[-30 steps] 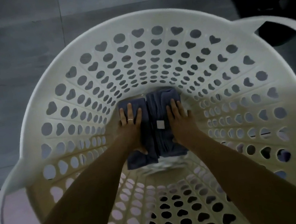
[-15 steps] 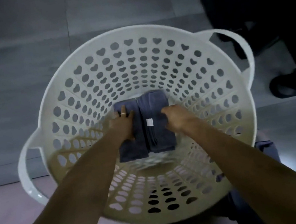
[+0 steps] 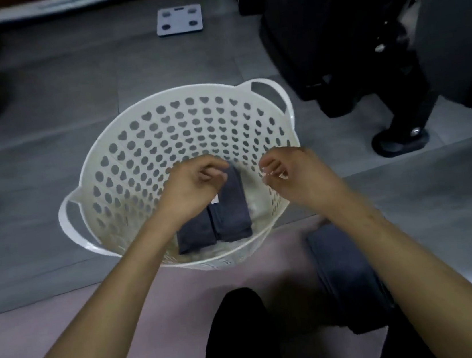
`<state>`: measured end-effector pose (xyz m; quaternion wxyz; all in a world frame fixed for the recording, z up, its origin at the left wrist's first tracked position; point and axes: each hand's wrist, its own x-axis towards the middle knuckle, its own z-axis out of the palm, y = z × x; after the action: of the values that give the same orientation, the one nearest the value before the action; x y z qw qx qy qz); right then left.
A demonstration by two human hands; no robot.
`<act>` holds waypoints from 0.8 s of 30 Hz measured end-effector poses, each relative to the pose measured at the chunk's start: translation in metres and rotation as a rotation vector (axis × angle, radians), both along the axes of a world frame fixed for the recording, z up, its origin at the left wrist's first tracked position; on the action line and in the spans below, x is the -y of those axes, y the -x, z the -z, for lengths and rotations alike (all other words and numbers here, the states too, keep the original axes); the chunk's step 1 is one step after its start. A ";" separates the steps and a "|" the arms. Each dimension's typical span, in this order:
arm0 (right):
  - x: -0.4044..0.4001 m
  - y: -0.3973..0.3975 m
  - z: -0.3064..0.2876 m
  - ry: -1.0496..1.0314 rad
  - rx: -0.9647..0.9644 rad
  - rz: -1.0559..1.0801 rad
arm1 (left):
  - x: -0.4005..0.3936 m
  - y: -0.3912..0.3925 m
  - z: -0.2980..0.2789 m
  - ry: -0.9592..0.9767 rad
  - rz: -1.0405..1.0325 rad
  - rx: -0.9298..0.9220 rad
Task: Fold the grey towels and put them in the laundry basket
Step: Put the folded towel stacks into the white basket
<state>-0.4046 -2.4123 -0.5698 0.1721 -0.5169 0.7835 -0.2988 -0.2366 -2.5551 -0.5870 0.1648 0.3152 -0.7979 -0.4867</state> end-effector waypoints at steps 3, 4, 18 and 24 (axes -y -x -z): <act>-0.058 0.010 -0.004 0.032 0.050 0.045 | -0.062 0.013 -0.023 -0.044 -0.009 -0.127; -0.077 0.015 -0.001 0.034 0.062 0.062 | -0.082 0.019 -0.025 -0.056 -0.007 -0.140; -0.274 0.094 0.143 -0.218 0.123 0.296 | -0.244 0.102 0.158 -0.295 -0.038 0.335; -0.298 0.110 0.175 -0.280 0.174 0.341 | -0.285 0.130 0.219 -0.572 -0.447 0.364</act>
<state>-0.5149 -2.1147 -0.7452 0.2561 -0.3205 0.8754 -0.2557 -0.3666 -2.2697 -0.8062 0.0283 0.5950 -0.5583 -0.5775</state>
